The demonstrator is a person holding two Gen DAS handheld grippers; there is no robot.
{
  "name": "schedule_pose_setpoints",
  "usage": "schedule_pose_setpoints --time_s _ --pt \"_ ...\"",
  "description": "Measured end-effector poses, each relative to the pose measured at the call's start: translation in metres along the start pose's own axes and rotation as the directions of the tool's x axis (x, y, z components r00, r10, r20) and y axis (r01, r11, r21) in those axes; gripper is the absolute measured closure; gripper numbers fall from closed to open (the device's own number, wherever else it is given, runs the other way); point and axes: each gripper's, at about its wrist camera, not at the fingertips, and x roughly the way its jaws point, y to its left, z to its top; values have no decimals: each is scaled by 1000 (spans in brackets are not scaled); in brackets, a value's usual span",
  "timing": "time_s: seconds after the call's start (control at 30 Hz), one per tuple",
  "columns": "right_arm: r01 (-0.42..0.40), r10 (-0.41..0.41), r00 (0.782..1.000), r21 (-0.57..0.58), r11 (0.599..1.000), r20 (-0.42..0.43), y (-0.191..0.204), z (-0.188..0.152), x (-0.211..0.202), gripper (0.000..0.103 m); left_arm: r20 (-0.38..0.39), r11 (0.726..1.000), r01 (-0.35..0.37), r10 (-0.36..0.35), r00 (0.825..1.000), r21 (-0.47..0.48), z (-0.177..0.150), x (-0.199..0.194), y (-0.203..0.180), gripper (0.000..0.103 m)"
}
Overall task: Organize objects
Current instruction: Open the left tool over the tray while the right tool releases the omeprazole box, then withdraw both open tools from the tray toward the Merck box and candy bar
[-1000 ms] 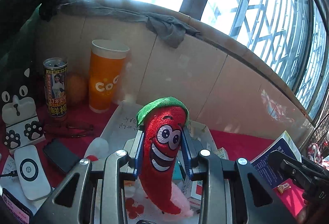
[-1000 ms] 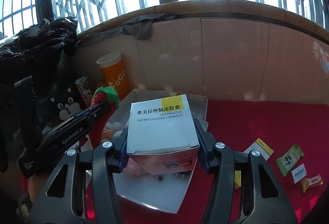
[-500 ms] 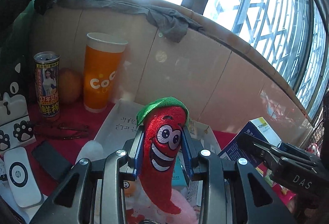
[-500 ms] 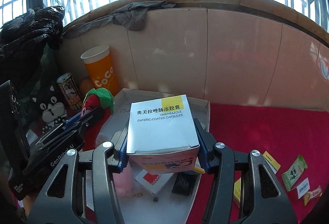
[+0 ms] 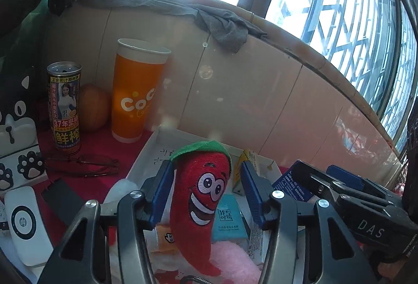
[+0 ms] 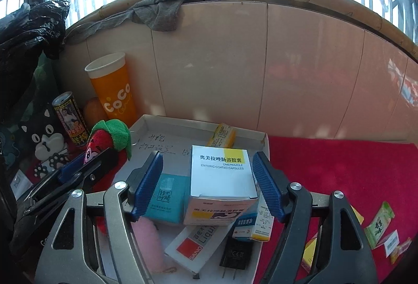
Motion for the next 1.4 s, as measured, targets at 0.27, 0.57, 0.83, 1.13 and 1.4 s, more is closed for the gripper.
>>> schedule_pose_setpoints --time_s 0.27,0.57,0.83,1.13,1.4 --pt "57 -58 997 27 998 45 -12 -3 -27 0 83 999 -34 36 996 -31 3 -18 6 0" --pt "121 -119 991 -34 992 55 -5 -14 -51 0 107 999 -30 33 994 -22 1 -25 2 0" --pt "225 -222 974 -73 972 55 -7 -23 -63 0 124 999 -22 26 992 -35 3 -32 1 0" --pt "473 -469 881 -85 877 65 -20 -33 -76 0 129 1000 -28 28 991 4 2 -37 -9 0" --pt "626 -612 778 -92 774 144 -35 -42 -99 0 146 998 -42 35 989 46 0 -53 -30 0"
